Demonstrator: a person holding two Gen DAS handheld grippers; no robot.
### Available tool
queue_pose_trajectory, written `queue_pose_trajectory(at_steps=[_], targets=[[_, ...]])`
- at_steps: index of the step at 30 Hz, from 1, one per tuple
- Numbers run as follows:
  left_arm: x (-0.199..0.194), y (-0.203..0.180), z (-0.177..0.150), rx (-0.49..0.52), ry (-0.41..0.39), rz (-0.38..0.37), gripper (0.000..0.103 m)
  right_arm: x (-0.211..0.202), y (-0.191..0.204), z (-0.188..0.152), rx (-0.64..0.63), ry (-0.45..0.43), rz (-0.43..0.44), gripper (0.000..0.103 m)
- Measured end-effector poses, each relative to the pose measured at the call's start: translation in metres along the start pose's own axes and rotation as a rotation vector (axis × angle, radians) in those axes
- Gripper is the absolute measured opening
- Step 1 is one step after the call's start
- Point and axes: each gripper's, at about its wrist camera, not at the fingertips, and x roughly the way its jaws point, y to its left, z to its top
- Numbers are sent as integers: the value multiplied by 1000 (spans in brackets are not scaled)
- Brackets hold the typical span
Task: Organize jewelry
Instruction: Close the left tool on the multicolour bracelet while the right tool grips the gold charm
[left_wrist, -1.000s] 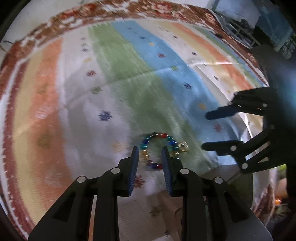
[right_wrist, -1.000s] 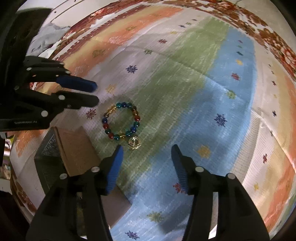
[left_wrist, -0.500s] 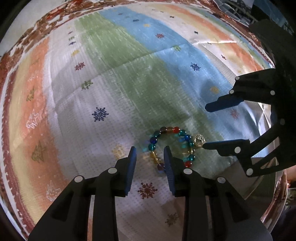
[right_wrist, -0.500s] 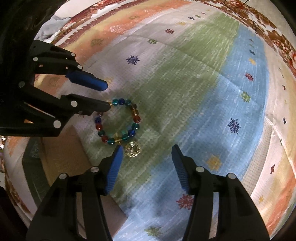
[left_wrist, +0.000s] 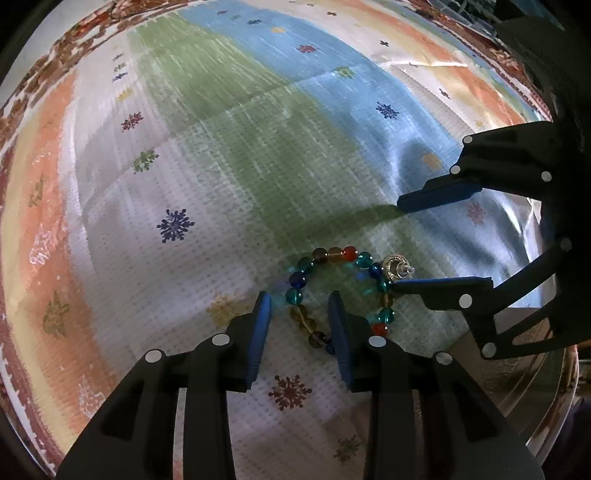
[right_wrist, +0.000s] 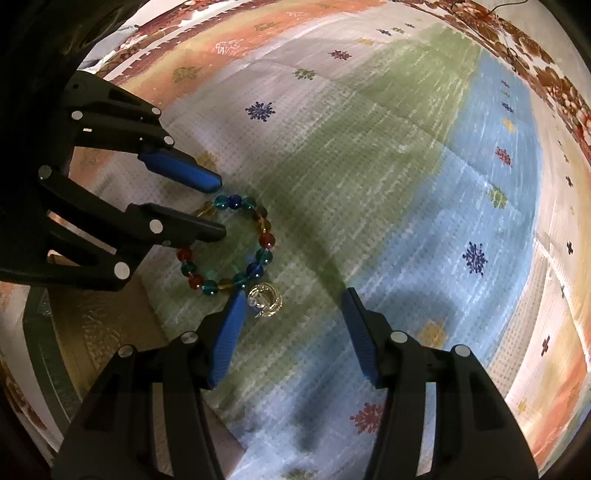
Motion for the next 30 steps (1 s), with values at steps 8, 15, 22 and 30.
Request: queue_pose_trajectory(at_steps=[8,15,22,30], targets=[[2,14,-4,-41,-16,12,9,0,-11,-3,42,-33,-53,17],[-7,6,-13,-45,-51,85,9,-9,-18,-14,84,-51,-64,10],[-30,5,-21,-74,-93,80,9,-26,-16,-22,110,-76,-74,10],[-58,7,-33,-105,-158,53,9,-46,-10,-33,129,-104,-89,10]])
